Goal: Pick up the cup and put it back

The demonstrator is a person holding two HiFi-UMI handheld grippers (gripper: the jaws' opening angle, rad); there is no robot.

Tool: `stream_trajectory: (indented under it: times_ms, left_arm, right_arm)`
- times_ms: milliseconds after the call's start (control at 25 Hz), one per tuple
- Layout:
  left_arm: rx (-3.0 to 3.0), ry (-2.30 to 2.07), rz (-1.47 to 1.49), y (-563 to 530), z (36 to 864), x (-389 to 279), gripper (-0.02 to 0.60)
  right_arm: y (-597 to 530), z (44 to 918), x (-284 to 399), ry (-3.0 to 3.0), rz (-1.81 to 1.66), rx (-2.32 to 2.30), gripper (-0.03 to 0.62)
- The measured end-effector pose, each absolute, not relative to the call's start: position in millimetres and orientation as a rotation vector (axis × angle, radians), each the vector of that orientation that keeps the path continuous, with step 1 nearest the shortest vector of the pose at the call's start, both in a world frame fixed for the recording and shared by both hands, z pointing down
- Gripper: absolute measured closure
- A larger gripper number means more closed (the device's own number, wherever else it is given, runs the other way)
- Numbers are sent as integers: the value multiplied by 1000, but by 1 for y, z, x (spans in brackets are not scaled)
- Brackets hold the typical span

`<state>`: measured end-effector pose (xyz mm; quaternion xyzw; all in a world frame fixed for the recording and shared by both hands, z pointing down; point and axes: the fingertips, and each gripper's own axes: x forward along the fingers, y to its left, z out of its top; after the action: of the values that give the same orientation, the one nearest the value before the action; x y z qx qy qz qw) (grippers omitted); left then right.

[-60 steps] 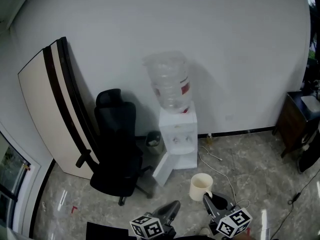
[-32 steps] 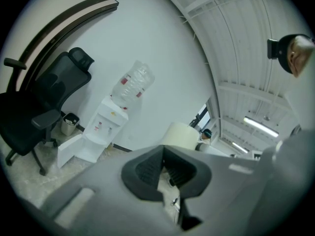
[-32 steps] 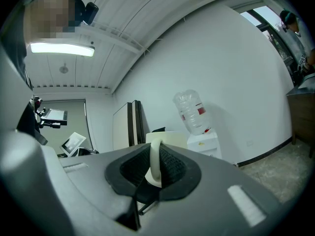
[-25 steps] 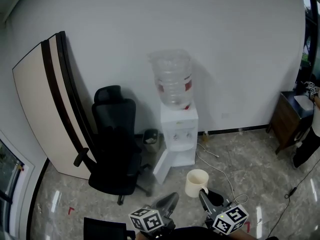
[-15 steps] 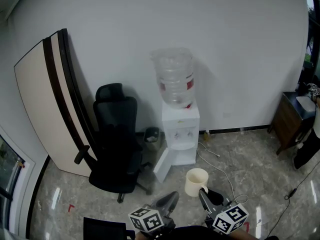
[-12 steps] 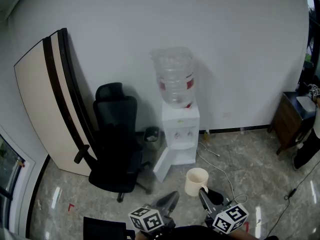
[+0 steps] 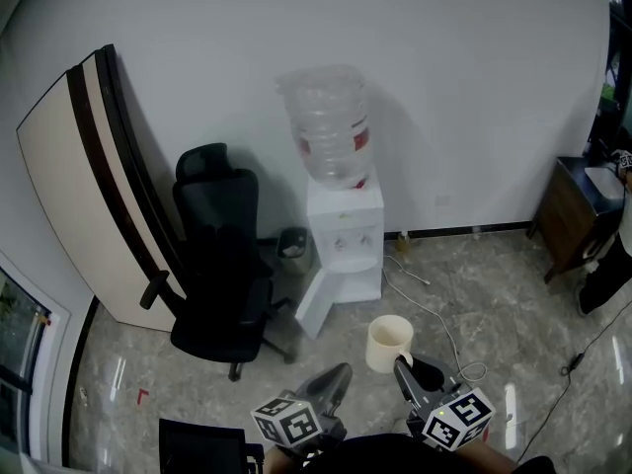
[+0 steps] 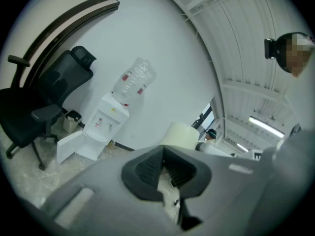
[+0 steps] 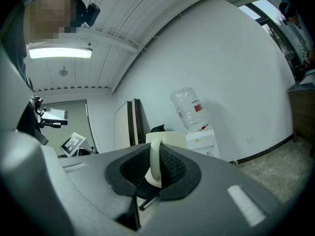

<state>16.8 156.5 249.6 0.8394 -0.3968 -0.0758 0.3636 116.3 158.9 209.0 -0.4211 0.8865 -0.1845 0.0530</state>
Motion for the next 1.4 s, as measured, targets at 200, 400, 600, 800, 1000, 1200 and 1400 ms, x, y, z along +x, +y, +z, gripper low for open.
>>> stream_trajectory:
  times_ms: [200, 400, 600, 800, 1000, 1200, 1400]
  left_arm:
    - [2131, -1037, -185, 152, 260, 50, 577]
    - [2098, -1067, -174, 143, 272, 89, 577]
    - [2044, -1121, -162, 135, 279, 98, 577]
    - [1986, -1162, -180, 111, 291, 79, 577]
    - [1939, -1158, -203, 63, 309, 41, 577]
    - [1920, -1139, -200, -7, 316, -13, 577]
    - [1946, -1073, -117, -62, 335, -50, 577]
  right_arm:
    - [150, 218, 157, 2690, -587, -1284, 549]
    - [133, 230, 203, 2690, -617, -1277, 549]
    - [110, 241, 234, 2672, -663, -1298, 549]
    - [74, 251, 236, 2675, -694, -1339, 549]
    - [25, 259, 203, 2687, -690, -1373, 549]
    - [-40, 265, 145, 2703, -746, -1399, 549]
    - [-114, 277, 79, 2747, -745, -1367, 549]
